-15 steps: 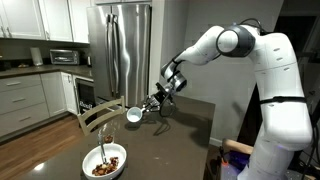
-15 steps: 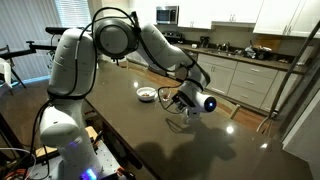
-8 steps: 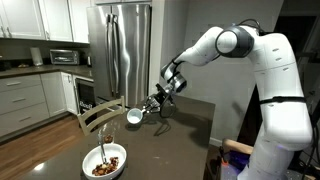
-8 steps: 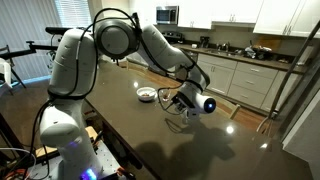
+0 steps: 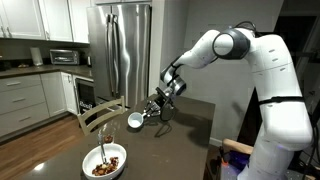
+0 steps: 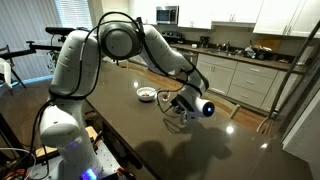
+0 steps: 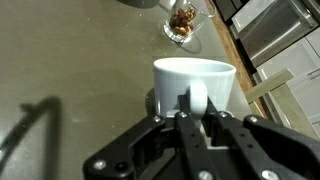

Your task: Pour the contents in the mug cup into the bowl

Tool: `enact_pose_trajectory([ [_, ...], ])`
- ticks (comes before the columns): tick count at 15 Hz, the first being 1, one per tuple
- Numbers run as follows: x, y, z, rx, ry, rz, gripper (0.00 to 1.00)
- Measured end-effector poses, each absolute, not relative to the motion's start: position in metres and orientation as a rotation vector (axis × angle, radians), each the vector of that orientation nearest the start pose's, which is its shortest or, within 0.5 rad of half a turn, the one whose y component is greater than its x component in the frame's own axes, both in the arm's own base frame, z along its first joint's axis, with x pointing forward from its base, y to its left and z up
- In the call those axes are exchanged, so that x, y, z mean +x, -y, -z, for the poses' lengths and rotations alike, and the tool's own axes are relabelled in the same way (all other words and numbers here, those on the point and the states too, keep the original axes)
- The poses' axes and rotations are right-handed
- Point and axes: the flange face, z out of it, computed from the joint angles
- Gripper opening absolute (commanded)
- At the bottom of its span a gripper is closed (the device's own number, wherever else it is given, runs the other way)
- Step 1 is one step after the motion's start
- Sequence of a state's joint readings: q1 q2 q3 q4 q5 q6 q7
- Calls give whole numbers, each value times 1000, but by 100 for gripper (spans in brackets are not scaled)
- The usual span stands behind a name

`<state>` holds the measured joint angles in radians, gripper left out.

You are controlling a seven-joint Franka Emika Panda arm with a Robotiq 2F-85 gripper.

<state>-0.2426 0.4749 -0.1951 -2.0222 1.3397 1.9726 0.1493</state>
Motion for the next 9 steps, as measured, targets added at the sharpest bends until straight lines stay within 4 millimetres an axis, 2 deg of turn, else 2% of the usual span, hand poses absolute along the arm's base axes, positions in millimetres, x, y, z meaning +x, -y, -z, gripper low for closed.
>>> enact_pose_trajectory([
  [9, 547, 188, -204, -1549, -1466, -314, 4],
])
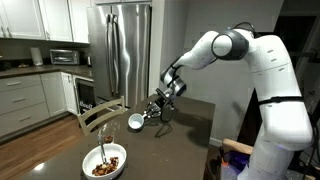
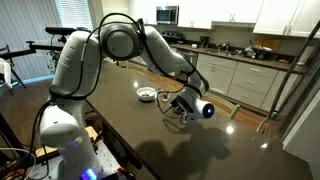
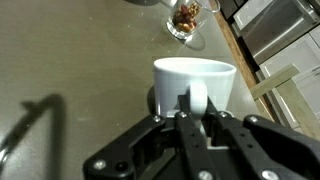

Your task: Pour the contents in the mug cup into the bowl

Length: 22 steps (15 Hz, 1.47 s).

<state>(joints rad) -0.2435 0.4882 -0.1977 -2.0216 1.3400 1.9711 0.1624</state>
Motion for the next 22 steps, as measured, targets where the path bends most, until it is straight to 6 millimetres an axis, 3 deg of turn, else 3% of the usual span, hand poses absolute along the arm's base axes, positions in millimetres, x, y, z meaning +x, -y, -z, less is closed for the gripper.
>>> enact_pose_trajectory([
  [14, 550, 195, -202, -1430, -1577, -414, 4],
  [22, 548, 211, -183, -1302, -1565, -497, 4],
])
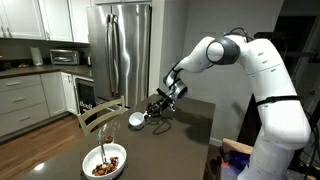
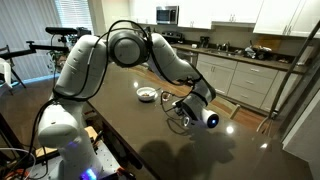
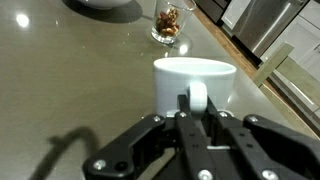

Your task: Pour the contents in the mug cup into the bowl

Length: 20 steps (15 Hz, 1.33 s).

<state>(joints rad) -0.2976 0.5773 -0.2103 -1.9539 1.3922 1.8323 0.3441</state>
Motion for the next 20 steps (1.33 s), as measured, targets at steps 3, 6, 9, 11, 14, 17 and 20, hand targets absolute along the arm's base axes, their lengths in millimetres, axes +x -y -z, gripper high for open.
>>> enact_pose_trajectory([
  [3, 547, 214, -173, -1250, -1553, -520, 4],
  [6, 549, 213, -168, -1223, -1542, -531, 4],
  [9, 551, 214, -166, -1214, -1538, -533, 4],
  [11, 552, 214, -165, -1210, -1537, -533, 4],
  [14, 553, 213, -164, -1208, -1532, -538, 4],
  [17, 554, 213, -163, -1206, -1526, -546, 4],
  [20, 555, 213, -161, -1202, -1522, -553, 4],
])
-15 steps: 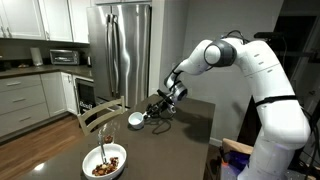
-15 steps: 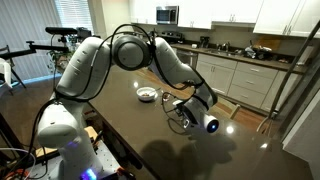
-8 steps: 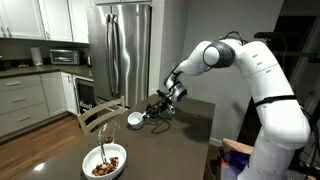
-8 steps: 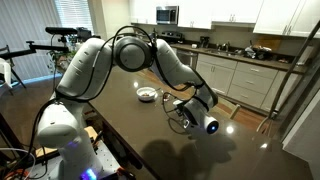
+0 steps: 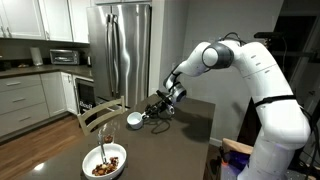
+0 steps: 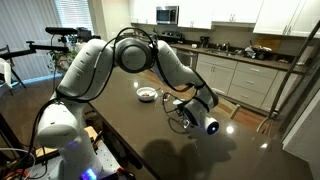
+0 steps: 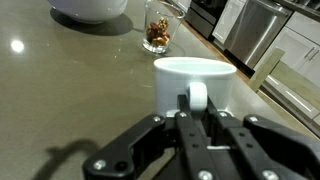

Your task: Pour the contents in the mug cup into the bowl

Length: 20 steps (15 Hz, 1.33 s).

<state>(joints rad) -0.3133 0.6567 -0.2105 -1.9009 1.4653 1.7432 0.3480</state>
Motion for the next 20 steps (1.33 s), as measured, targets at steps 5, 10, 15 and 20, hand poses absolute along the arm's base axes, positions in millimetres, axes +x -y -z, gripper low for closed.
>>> enact_pose_trajectory([
  [5, 556, 213, -160, -1188, -1527, -565, 43],
  [10, 555, 215, -158, -1171, -1534, -561, 73],
  [15, 556, 219, -158, -1158, -1540, -543, 99],
  [20, 563, 228, -169, -1232, -1554, -422, 100],
])
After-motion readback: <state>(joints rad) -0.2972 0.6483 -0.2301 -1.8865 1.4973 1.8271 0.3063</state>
